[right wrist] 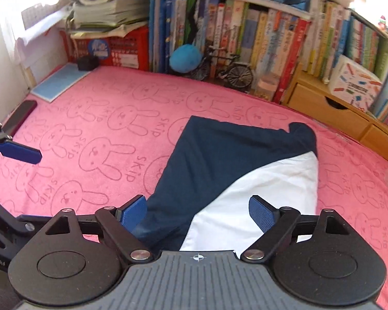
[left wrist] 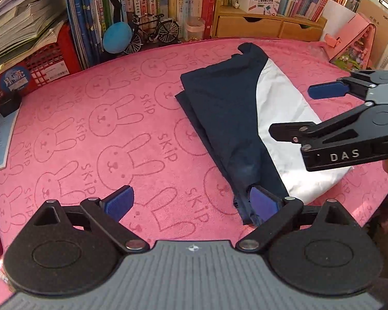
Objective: Fold clothes
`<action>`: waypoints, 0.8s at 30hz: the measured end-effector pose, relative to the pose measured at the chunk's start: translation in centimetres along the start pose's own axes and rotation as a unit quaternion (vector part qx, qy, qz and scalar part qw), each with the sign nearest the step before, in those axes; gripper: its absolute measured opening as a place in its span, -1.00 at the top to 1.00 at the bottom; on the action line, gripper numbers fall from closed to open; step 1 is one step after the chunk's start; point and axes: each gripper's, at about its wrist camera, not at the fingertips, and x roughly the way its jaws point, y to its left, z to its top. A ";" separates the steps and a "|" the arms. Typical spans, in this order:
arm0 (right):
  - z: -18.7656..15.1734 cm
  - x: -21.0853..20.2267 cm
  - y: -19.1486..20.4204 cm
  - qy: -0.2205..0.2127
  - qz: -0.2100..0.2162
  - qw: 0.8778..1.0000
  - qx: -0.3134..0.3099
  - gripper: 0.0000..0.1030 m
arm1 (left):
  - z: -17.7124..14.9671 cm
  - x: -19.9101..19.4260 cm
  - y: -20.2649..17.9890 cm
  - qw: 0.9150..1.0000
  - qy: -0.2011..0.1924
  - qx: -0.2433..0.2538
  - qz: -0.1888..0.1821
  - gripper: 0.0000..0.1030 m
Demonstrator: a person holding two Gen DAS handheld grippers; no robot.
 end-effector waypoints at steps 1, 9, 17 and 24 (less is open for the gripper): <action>-0.3 -1.3 0.0 -0.015 -0.017 1.000 0.003 -0.89 | 0.4 -0.1 0.0 1.000 0.005 -0.004 -0.019 -0.90; -2.5 -9.7 0.7 -0.051 -0.092 0.994 -0.031 -1.00 | 2.2 -1.5 -3.0 0.999 0.014 0.029 -0.034 -0.92; -4.7 -8.8 -1.4 0.039 -0.004 0.999 0.003 -0.99 | 2.3 -2.1 -6.6 1.000 0.018 -0.002 -0.008 -1.00; -5.7 -9.7 -3.9 0.003 0.033 0.999 -0.009 -0.99 | 1.6 -2.5 -8.3 0.998 0.027 -0.058 -0.024 -1.00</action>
